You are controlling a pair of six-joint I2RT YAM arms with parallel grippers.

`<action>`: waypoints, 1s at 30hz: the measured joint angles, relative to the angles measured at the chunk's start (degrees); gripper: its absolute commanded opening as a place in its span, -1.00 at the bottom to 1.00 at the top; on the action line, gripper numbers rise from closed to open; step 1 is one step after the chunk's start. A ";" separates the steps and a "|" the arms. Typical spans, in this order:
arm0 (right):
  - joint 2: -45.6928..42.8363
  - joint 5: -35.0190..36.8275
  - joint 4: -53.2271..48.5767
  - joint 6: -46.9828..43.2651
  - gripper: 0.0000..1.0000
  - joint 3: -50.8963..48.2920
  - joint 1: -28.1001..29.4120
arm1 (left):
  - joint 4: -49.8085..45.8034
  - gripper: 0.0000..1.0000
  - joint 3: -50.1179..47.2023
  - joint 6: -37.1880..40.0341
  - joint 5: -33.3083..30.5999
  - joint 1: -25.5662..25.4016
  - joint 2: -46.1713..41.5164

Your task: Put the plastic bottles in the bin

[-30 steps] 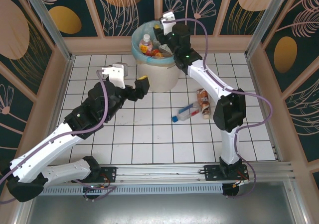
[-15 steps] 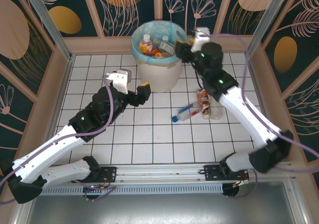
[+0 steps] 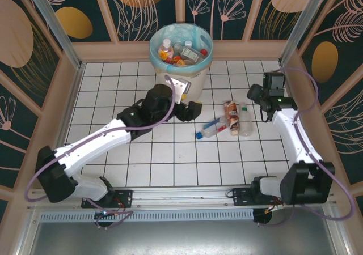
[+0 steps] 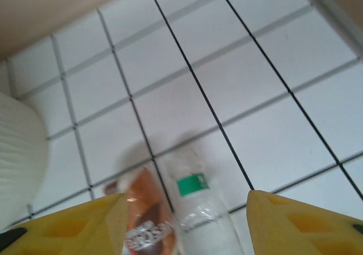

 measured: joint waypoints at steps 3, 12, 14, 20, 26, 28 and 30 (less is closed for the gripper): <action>4.66 -2.99 0.42 -0.07 0.17 -1.03 -1.20 | -0.02 0.56 0.76 -1.64 2.86 -0.26 2.51; 19.96 -8.48 3.28 -1.38 0.21 0.17 -1.16 | -4.63 0.58 3.54 -3.72 6.32 -0.61 4.57; 22.21 -9.01 3.26 -1.92 0.22 1.51 -1.16 | -5.14 0.58 3.87 -3.80 6.43 -0.61 4.57; 26.49 -9.49 3.30 -2.91 0.21 5.11 -1.05 | -6.49 0.58 3.87 -4.33 6.43 -0.61 4.57; 30.34 -9.51 3.28 -3.45 0.19 6.58 -1.05 | -6.54 0.59 3.82 -4.76 6.43 -0.61 4.57; 30.99 -9.70 3.28 -3.45 0.14 6.69 -1.05 | -6.54 0.59 3.78 -4.79 6.43 -0.61 4.55; 31.17 -10.12 3.26 -3.63 0.12 6.78 -1.05 | -6.58 0.59 3.58 -4.81 6.38 -0.61 4.42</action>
